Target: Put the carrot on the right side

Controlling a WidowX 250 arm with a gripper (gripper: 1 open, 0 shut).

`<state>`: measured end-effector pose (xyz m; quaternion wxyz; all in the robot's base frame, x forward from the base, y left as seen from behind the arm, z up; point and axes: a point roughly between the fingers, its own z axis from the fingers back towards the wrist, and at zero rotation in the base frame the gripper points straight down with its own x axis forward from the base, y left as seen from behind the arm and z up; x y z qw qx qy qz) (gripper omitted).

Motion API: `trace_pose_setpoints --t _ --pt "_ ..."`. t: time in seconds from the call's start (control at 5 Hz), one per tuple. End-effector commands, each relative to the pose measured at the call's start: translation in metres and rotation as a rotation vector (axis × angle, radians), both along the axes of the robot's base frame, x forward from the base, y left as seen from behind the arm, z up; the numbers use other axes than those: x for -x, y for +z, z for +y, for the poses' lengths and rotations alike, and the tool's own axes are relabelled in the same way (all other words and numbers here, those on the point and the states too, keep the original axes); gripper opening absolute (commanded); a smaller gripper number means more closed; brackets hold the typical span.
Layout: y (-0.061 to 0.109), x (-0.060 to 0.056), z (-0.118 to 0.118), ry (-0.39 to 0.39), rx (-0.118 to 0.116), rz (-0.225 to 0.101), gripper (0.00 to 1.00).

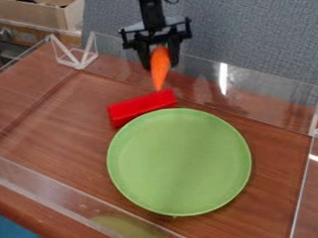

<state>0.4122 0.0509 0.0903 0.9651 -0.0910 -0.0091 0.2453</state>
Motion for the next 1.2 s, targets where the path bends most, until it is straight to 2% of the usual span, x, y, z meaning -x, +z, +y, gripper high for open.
trace_pose_setpoints --t 0.0,0.4,1.0 --pt "0.024 -0.005 0.008 0.026 -0.012 -0.071 0.0" --pt "0.022 -0.002 -0.001 0.026 -0.006 -0.069 0.0" --pt "0.026 -0.004 -0.01 0.021 0.002 -0.078 0.0"
